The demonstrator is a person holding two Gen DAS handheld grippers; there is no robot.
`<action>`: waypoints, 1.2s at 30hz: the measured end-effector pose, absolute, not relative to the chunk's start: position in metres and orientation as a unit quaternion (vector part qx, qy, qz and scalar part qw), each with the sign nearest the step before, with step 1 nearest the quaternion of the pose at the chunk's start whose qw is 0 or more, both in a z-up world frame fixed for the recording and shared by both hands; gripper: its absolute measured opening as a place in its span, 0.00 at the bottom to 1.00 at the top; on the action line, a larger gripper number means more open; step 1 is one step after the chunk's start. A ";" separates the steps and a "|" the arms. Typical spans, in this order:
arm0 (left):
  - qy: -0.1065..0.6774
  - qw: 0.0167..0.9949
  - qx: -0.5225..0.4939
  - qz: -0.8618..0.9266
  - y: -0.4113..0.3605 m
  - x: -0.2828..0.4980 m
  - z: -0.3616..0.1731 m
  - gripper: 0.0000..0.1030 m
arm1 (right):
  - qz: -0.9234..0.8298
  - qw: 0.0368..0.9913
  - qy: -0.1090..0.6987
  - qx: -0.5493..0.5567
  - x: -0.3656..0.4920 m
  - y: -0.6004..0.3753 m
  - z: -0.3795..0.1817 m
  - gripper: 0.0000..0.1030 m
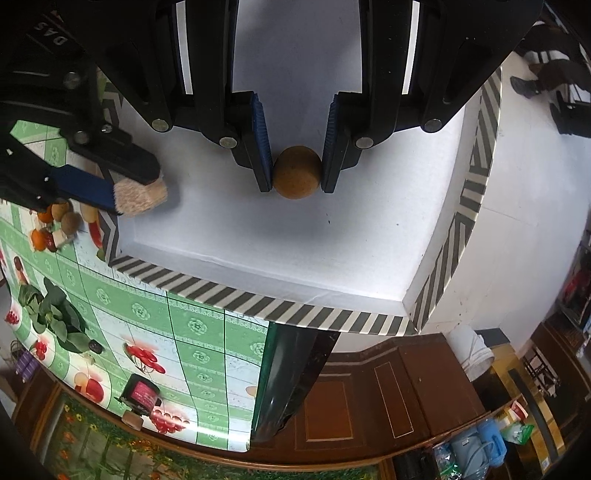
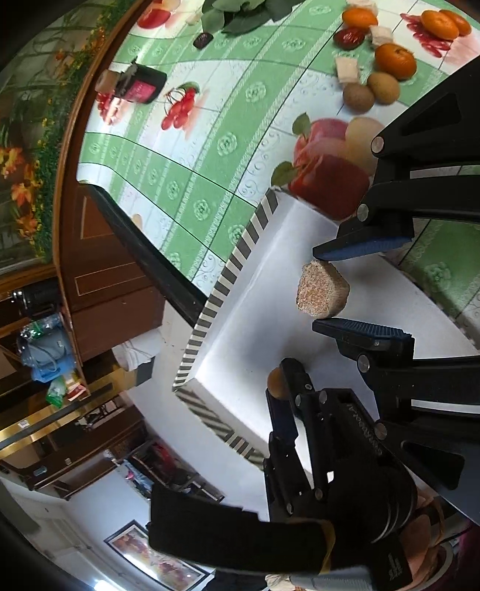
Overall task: Organize fruits
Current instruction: 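Carry kiwi and bread cube into the white tray and open both tools, then move both open tools back over the fruits on the tablecloth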
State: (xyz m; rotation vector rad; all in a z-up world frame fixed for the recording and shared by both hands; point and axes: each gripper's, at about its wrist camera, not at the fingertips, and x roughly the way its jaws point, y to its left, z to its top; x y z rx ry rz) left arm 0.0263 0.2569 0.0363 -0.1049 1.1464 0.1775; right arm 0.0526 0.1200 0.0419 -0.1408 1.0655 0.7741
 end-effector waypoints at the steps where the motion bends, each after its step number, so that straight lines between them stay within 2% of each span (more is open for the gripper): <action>1: 0.540 0.836 -0.052 0.082 0.259 0.027 0.036 0.25 | 0.358 0.788 0.495 -0.069 0.053 0.122 0.040 0.30; 4: 0.538 0.838 -0.055 0.076 0.260 0.029 0.036 0.28 | 0.357 0.788 0.495 -0.081 0.053 0.127 0.033 0.30; 6: 0.537 0.839 -0.061 0.066 0.261 0.030 0.036 0.42 | 0.355 0.790 0.492 -0.088 0.052 0.130 0.030 0.30; 8: 0.536 0.840 -0.065 0.065 0.262 0.029 0.036 0.47 | 0.358 0.788 0.493 -0.084 0.051 0.131 0.029 0.32; 12: 0.536 0.839 -0.068 0.064 0.266 0.027 0.037 0.47 | 0.360 0.787 0.495 -0.074 0.050 0.127 0.034 0.38; 25: 0.513 0.855 -0.061 0.044 0.247 0.007 0.063 0.47 | 0.321 0.820 0.475 0.002 0.026 0.046 0.070 0.38; 36: 0.503 0.861 -0.079 0.013 0.209 -0.002 0.086 0.47 | 0.254 0.833 0.491 0.027 0.007 -0.048 0.064 0.38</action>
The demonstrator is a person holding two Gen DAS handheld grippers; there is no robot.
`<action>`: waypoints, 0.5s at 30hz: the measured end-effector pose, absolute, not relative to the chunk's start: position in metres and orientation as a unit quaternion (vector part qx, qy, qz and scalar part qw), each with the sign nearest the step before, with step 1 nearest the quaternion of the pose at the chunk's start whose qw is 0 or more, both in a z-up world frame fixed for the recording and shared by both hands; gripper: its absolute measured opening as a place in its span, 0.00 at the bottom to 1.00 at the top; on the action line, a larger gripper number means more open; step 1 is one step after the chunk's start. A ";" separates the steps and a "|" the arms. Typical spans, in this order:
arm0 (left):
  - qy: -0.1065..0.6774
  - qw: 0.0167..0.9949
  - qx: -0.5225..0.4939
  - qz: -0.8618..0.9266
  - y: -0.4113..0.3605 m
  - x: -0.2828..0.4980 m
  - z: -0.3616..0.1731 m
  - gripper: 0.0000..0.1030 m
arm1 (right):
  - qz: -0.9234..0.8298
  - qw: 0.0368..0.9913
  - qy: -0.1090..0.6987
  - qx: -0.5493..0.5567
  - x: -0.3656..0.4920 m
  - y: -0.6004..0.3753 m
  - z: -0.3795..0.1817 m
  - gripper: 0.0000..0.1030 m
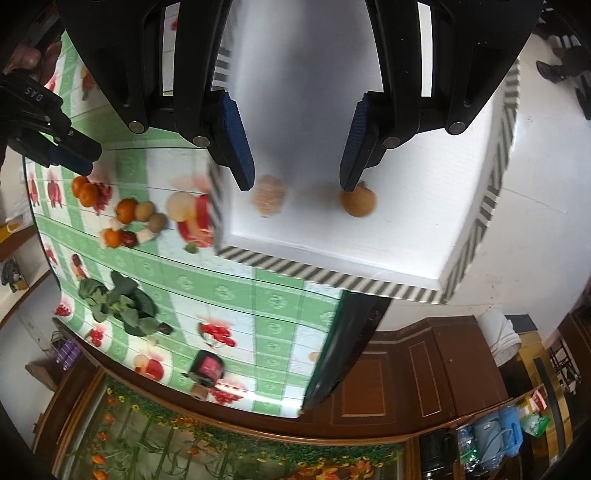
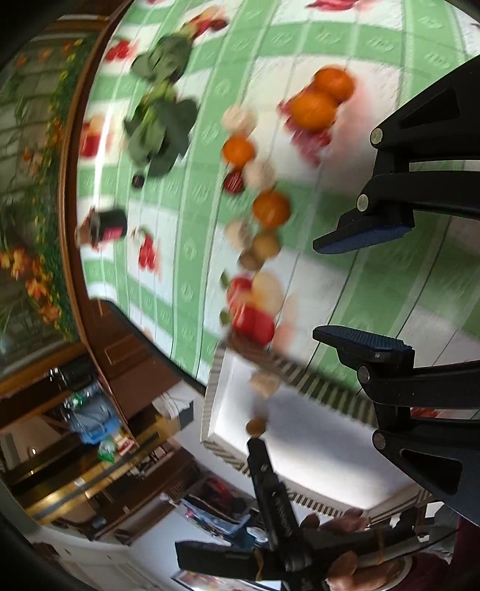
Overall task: Organize fruits
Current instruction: 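Move both open tools back over the fruits on the tablecloth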
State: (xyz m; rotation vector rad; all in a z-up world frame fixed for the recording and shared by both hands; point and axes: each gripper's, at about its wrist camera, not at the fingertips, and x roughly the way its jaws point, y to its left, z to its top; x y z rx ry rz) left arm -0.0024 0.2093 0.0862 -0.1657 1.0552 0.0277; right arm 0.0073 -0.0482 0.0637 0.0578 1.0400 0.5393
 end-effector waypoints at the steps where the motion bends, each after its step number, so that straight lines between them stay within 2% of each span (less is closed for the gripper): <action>1: 0.503 0.861 -0.075 0.010 0.203 -0.003 0.087 0.47 | 0.249 0.834 0.492 0.028 0.006 -0.056 0.063 0.38; 15: 0.511 0.856 -0.048 -0.069 0.102 0.001 0.082 0.47 | 0.182 0.839 0.511 0.046 0.002 -0.152 0.049 0.38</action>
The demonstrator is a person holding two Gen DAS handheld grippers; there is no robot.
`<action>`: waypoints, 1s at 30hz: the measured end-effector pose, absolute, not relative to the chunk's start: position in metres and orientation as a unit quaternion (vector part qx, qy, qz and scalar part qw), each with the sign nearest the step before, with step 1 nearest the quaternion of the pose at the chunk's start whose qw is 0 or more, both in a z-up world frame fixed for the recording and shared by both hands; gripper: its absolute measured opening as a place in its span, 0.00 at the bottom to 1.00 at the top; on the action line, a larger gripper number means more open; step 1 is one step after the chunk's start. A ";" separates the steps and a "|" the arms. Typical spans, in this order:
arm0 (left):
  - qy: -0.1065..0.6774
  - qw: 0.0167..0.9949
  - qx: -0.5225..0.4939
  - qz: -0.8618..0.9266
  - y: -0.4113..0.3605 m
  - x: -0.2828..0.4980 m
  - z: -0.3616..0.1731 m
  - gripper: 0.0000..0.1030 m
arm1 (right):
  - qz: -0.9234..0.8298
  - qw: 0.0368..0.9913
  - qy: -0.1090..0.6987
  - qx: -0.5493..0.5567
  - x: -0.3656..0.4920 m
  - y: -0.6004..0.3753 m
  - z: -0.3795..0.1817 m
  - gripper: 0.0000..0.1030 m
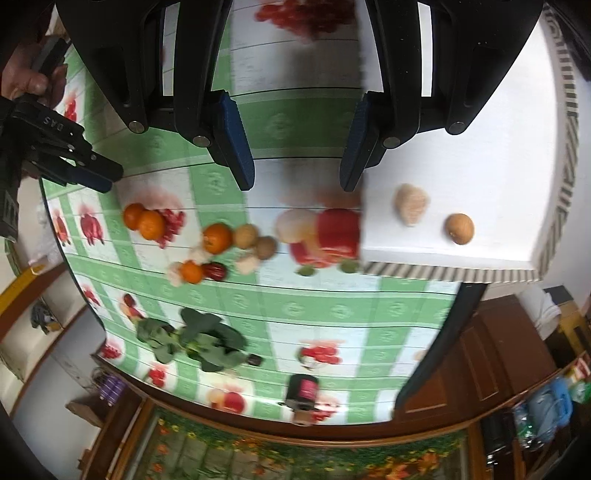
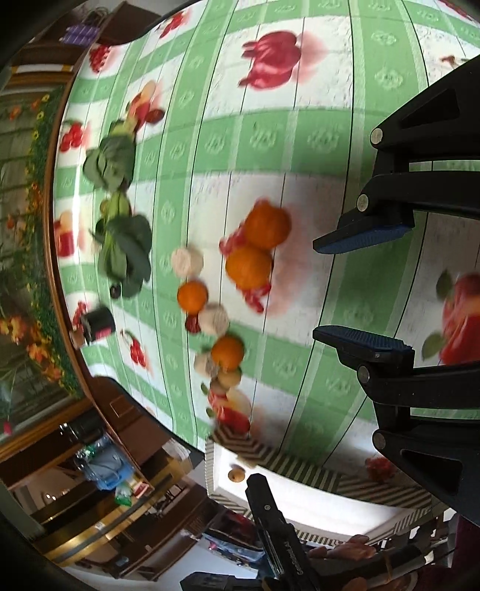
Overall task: Organize fruits
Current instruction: 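Move both open tools back over the fruits on the tablecloth, then grasp an orange with the right tool while the left tool grasps another orange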
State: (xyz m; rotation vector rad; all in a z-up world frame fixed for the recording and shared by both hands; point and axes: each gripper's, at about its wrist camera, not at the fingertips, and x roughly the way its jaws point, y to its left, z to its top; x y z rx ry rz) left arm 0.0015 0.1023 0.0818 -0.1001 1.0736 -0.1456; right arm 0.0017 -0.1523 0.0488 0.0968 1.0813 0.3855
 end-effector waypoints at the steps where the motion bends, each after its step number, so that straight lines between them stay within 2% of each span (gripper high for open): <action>1: 0.512 0.855 -0.046 -0.070 0.099 0.002 0.081 0.47 | 0.179 0.839 0.512 0.046 0.003 -0.158 0.048 0.38; 20: 0.532 0.840 -0.033 -0.106 0.041 0.032 0.060 0.46 | 0.208 0.840 0.501 -0.022 0.049 -0.166 0.023 0.39; 24: 0.534 0.838 -0.036 -0.105 0.036 0.041 0.055 0.46 | 0.226 0.833 0.505 0.007 0.051 -0.171 0.018 0.31; 30: 0.536 0.838 -0.018 -0.102 0.026 0.048 0.048 0.46 | 0.231 0.828 0.510 0.028 0.050 -0.179 0.019 0.30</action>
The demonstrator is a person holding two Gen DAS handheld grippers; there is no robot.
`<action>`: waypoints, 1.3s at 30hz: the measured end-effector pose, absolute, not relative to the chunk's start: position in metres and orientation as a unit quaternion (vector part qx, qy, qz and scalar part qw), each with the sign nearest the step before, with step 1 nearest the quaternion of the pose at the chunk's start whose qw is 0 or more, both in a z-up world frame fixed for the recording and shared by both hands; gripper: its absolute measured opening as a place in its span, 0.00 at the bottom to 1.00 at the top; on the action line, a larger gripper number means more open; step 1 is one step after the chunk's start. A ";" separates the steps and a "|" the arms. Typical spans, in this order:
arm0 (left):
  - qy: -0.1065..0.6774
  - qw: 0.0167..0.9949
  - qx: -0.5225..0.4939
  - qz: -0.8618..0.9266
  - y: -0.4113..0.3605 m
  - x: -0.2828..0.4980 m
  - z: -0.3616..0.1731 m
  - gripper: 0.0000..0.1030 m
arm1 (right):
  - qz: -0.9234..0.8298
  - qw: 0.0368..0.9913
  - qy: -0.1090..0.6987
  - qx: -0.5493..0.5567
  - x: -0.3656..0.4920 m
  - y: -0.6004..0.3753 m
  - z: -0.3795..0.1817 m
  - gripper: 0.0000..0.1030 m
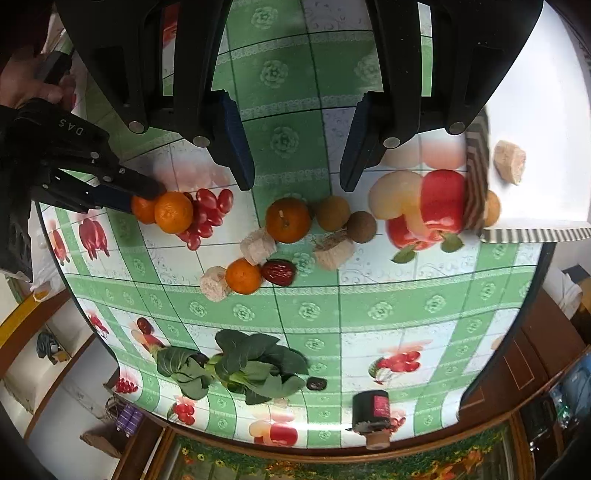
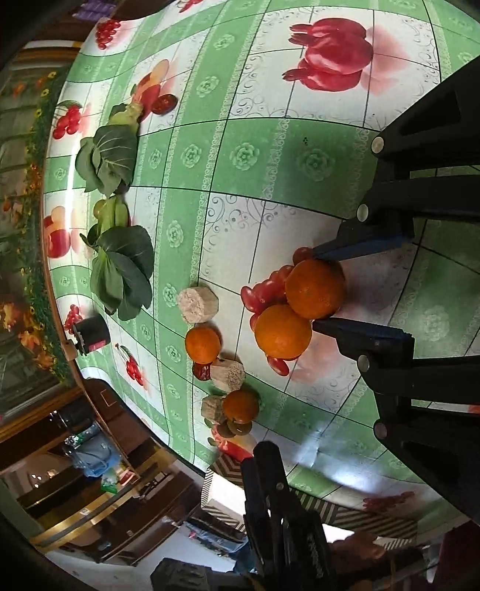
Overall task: Organize fruits
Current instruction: 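Grasp an orange with the right tool while the left tool grasps another orange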
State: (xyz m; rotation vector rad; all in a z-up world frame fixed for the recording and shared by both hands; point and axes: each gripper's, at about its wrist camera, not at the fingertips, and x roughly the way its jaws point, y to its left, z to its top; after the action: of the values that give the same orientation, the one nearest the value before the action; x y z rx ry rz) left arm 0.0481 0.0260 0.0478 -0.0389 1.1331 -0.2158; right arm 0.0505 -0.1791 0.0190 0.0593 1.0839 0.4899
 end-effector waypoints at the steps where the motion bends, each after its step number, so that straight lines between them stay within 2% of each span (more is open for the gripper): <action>1: 0.536 0.838 -0.018 -0.103 0.025 0.049 0.047 0.46 | 0.231 0.828 0.511 0.032 0.051 -0.181 0.019 0.30; 11: 0.531 0.839 -0.022 -0.115 0.025 0.064 0.045 0.46 | 0.231 0.822 0.518 0.052 0.050 -0.184 0.020 0.30; 22: 0.513 0.844 0.028 -0.154 0.003 0.079 0.042 0.46 | 0.231 0.824 0.513 0.068 0.052 -0.192 0.024 0.30; 29: 0.547 0.820 0.042 -0.165 -0.001 0.082 0.020 0.46 | 0.232 0.822 0.515 0.075 0.052 -0.194 0.024 0.30; 34: 0.542 0.822 0.026 -0.172 -0.001 0.082 0.021 0.46 | 0.231 0.821 0.516 0.079 0.051 -0.194 0.021 0.30; 35: 0.540 0.823 0.029 -0.173 -0.001 0.081 0.021 0.45 | 0.232 0.821 0.516 0.080 0.050 -0.195 0.021 0.30; 38: 0.534 0.827 0.049 -0.170 -0.005 0.077 0.020 0.30 | 0.232 0.821 0.516 0.077 0.050 -0.193 0.020 0.30; 39: 0.535 0.826 0.047 -0.172 -0.005 0.076 0.021 0.29 | 0.233 0.821 0.516 0.076 0.050 -0.192 0.021 0.30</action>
State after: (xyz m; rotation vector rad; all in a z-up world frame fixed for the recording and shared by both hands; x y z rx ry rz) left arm 0.0763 -0.0048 0.0206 0.1004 1.1367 -0.3647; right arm 0.0497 -0.1923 0.0207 0.1618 1.0982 0.4955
